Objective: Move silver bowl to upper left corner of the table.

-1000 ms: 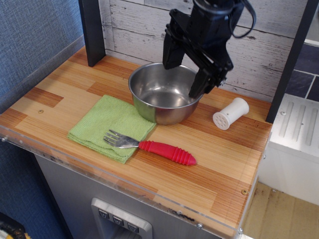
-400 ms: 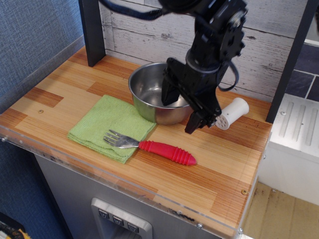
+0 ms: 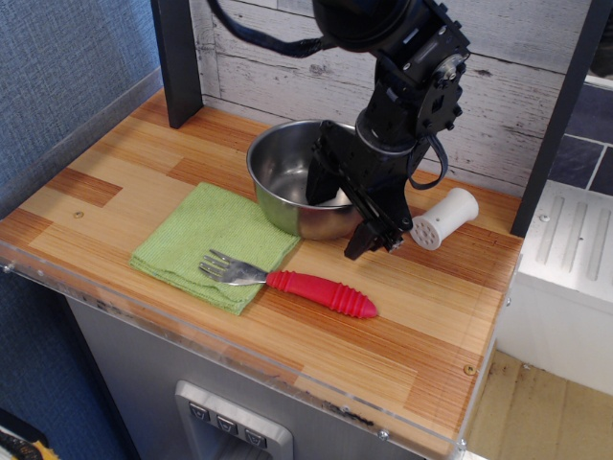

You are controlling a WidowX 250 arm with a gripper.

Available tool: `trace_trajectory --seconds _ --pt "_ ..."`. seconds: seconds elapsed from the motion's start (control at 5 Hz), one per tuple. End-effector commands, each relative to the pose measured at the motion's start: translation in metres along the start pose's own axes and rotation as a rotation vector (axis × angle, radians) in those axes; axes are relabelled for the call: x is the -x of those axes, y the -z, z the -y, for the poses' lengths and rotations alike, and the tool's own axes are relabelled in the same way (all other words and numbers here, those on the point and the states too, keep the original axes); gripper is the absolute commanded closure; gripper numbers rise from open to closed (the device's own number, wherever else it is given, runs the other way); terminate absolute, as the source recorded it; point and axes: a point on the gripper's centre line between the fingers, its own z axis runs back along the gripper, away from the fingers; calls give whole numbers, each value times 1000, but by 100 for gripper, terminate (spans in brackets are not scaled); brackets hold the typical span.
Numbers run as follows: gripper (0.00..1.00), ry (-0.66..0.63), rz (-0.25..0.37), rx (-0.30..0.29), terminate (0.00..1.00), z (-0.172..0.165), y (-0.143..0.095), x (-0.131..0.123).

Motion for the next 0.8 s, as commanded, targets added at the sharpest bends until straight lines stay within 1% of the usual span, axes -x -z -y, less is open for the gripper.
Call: trace_trajectory --seconds 0.0,0.4,0.6 --pt "100 26 38 -64 0 -15 -17 -12" --pt "100 30 34 -45 0 -10 -17 -11" --pt "100 73 -2 -46 0 -1 -16 -12"
